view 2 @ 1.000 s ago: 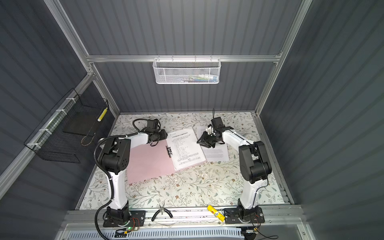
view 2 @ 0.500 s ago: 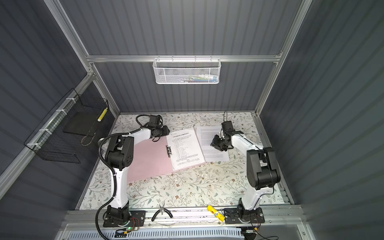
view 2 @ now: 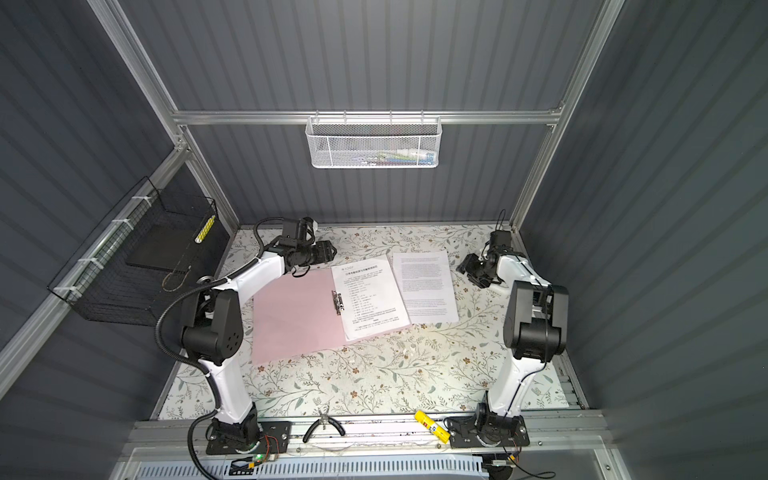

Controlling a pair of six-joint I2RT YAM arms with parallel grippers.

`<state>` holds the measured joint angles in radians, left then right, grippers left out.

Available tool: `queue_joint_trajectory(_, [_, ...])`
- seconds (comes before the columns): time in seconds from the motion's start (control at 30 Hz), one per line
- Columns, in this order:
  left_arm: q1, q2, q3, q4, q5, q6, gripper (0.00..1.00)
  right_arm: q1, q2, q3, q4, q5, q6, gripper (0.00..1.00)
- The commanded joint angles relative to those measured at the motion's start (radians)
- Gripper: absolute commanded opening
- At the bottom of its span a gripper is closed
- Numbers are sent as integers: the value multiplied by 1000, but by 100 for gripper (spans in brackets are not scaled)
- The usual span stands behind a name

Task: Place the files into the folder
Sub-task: 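Move the right gripper to the loose printed sheet farther from the robot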

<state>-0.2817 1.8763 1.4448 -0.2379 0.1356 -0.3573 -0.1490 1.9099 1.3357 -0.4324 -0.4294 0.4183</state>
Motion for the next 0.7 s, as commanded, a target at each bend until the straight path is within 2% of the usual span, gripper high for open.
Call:
queue_joint_trajectory(0.0, [4,-67,-104,-27,18,-7,72,3,47,66,-16,-78,-43,58])
queue_joint_trajectory(0.27, [4,-214,-305,103,72,-35,70,5,203,224,-107,-152,-77,57])
queue_joint_trajectory(0.43, [19,-263,-368,140,76,-55,69,7,270,288,-130,-207,-76,55])
queue_joint_trajectory(0.67, [93,-278,-447,272,226,-151,68,24,361,388,-185,-239,-98,51])
